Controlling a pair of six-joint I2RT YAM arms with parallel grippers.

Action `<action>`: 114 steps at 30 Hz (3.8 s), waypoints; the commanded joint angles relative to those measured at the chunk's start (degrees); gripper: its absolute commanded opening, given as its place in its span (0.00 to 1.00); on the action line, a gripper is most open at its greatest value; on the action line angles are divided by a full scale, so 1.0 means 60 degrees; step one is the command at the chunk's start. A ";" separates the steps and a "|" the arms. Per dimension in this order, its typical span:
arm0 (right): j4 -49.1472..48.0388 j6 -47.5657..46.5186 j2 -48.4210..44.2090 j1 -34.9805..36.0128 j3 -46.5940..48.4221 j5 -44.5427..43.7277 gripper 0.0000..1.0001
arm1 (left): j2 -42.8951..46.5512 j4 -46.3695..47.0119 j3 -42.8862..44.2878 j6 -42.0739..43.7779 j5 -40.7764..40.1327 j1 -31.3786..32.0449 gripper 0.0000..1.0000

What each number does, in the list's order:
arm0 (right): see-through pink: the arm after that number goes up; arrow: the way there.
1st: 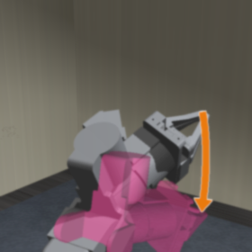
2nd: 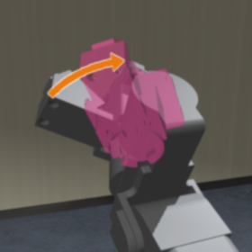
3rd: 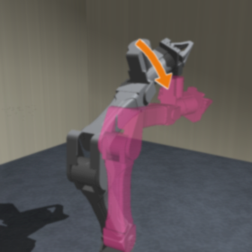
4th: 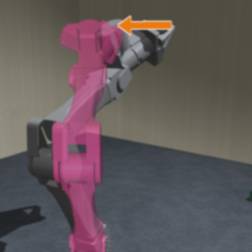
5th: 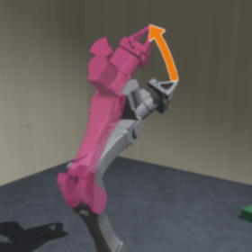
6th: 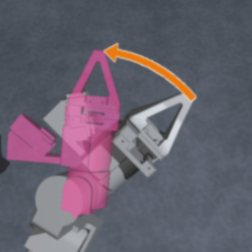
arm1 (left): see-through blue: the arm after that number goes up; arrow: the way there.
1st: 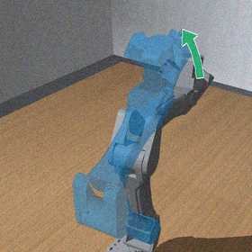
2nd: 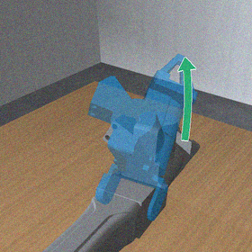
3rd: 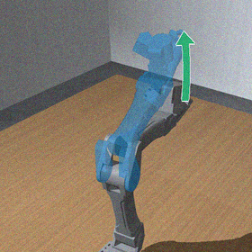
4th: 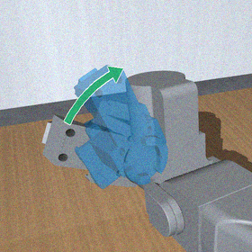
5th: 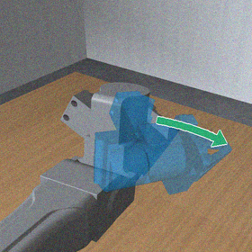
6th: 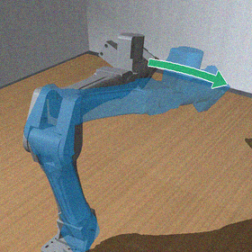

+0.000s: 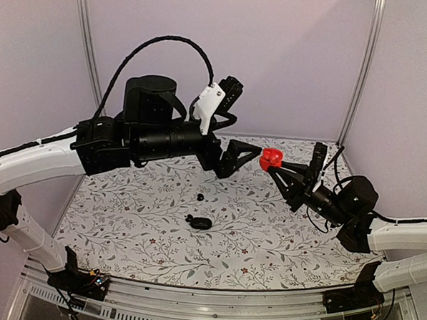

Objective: Insert the wireless bluetooth earbuds into the charging case
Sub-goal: Adjust the right earbud in the right side groove of the charging case.

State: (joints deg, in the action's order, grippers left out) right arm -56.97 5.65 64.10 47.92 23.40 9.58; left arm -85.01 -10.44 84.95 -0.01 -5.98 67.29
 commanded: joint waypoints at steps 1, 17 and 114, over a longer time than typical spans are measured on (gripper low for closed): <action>-0.0027 0.0164 -0.0385 -0.0032 0.0023 0.1005 0.00 | 0.0178 -0.0965 -0.0051 0.0914 0.1483 -0.0474 1.00; 0.0228 0.0413 -0.0248 -0.0033 0.0209 0.2256 0.00 | -0.0890 -0.1094 0.0500 0.0973 0.2449 -0.0490 1.00; 0.0369 0.0224 -0.0376 0.0008 0.0282 0.3091 0.00 | -0.1638 0.0308 0.0647 -0.1099 0.4968 -0.1203 1.00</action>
State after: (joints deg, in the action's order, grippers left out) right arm -53.45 6.79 62.78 47.97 24.05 29.12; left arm -98.10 -10.68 89.08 -5.89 22.22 60.45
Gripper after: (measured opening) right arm 0.181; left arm 0.996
